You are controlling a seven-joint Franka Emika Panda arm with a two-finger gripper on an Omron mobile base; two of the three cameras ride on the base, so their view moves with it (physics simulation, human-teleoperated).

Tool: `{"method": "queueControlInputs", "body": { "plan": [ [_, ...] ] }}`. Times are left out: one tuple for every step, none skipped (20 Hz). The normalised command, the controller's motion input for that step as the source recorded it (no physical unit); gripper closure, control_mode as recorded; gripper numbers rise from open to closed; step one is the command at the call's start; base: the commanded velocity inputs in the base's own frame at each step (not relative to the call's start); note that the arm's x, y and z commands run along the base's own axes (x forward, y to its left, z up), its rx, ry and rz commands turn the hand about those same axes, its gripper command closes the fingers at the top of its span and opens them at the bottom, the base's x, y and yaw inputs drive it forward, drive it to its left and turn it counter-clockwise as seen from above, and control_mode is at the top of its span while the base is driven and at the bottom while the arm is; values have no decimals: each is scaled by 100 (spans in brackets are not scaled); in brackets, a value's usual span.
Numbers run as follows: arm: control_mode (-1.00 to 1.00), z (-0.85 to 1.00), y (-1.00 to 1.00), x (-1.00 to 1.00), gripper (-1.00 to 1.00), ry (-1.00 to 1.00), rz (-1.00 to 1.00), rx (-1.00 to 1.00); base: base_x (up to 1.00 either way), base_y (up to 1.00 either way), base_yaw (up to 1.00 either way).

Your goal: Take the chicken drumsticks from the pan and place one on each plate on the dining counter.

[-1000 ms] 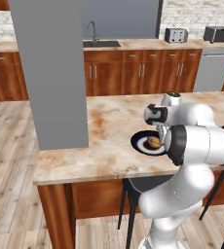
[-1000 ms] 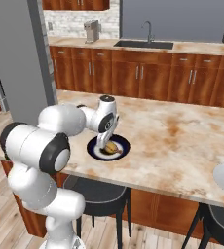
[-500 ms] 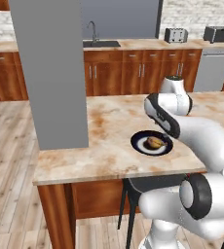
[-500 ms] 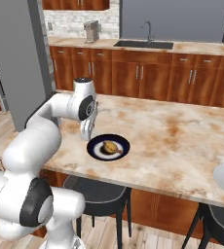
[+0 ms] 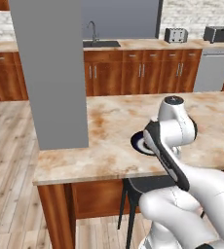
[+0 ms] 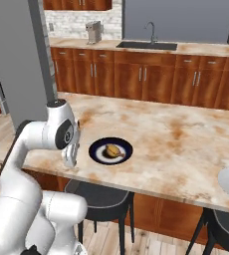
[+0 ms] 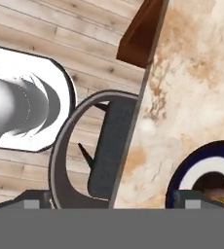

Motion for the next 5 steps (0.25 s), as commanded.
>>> {"method": "queueControlInputs", "body": {
  "plan": [
    [-100,-49,0,-100,-100,-29,0,-5,0,0,0],
    [-100,-49,0,-100,-100,-30,0,-4,0,0,0],
    [-100,-49,0,-100,-100,-31,0,-4,0,0,0],
    [-100,-45,0,-100,-100,-37,0,-3,0,0,0],
    [-100,-20,0,-100,-100,-50,0,-2,0,0,0]
  ]
}}
